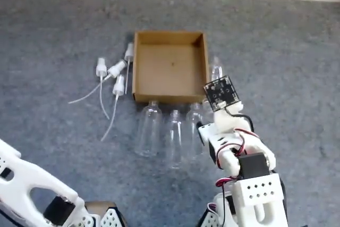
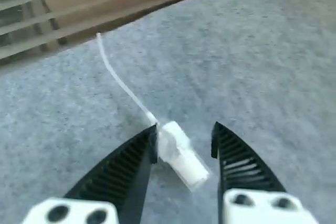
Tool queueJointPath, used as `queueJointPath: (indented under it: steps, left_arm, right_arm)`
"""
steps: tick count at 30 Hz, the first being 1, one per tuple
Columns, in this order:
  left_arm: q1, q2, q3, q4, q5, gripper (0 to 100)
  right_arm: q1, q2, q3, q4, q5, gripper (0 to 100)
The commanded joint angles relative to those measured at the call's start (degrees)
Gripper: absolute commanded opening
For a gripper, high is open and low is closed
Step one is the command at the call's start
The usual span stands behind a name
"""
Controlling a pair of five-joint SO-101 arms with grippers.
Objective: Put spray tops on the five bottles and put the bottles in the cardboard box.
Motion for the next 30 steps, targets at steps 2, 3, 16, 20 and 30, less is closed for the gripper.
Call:
queueJointPath:
  steps: [2,3,16,20,30]
  left_arm:
    - [-1.71,-1.10,3.56,-5.80,-0.88,15]
    - [-1.80,-1.10,4.88,-6.77,-2.37,15]
    - [-0.31,-1.54,9.63,0.70,-5.80,15]
    - [-0.04,-1.71,7.16,11.52,-5.71,15]
    - [0.66,-0.75,-7.69,26.11,-5.54,6]
  right_arm:
    - [0.57,-1.45,-3.47,0.13,0.53,0.5]
    - [0.57,-1.45,-3.47,0.13,0.53,0.5]
    - [0.48,-1.54,-3.47,0.22,0.53,0.5]
    - [0.48,-1.54,-3.47,0.22,0.53,0.5]
    - [0.40,-1.54,-3.38,0.22,0.53,0.5]
